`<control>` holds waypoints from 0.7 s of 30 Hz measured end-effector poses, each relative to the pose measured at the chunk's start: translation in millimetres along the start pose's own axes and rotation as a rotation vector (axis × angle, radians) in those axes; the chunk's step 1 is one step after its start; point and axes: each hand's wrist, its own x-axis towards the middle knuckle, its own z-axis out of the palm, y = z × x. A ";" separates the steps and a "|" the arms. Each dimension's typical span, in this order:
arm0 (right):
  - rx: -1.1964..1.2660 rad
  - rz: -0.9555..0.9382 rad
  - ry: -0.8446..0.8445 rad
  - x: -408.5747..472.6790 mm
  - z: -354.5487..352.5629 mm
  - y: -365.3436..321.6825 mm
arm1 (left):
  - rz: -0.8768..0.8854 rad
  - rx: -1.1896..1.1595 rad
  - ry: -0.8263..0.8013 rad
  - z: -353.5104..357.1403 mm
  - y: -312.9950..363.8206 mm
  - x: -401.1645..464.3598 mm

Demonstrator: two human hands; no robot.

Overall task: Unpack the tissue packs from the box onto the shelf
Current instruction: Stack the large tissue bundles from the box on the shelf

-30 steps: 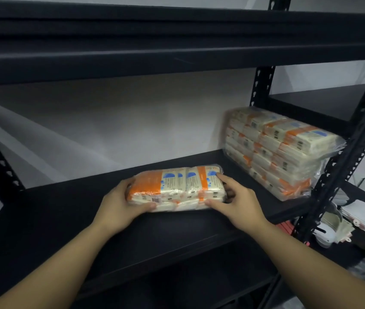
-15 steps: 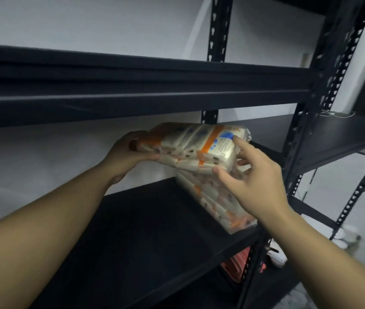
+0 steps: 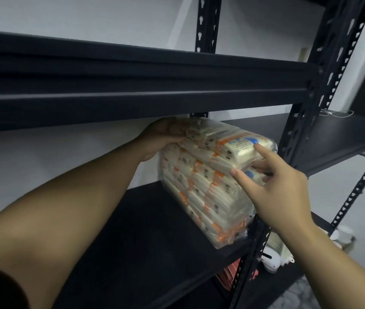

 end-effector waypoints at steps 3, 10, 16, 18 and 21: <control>-0.013 0.005 -0.019 -3.8 2.8 5.4 | -0.034 -0.010 0.015 3.1 -7.8 -2.1; -0.045 -0.003 -0.066 -12.1 1.7 11.7 | -0.049 -0.006 0.043 7.2 -13.6 -6.1; -0.089 -0.032 -0.092 -25.5 1.8 11.2 | -0.071 0.007 0.066 7.5 -13.0 -24.1; -0.097 -0.038 -0.083 -32.6 3.1 11.6 | -0.090 0.025 0.093 4.9 -19.5 -37.0; -0.114 -0.043 -0.083 -45.4 5.3 10.7 | -0.173 0.061 0.091 -5.3 -30.2 -65.7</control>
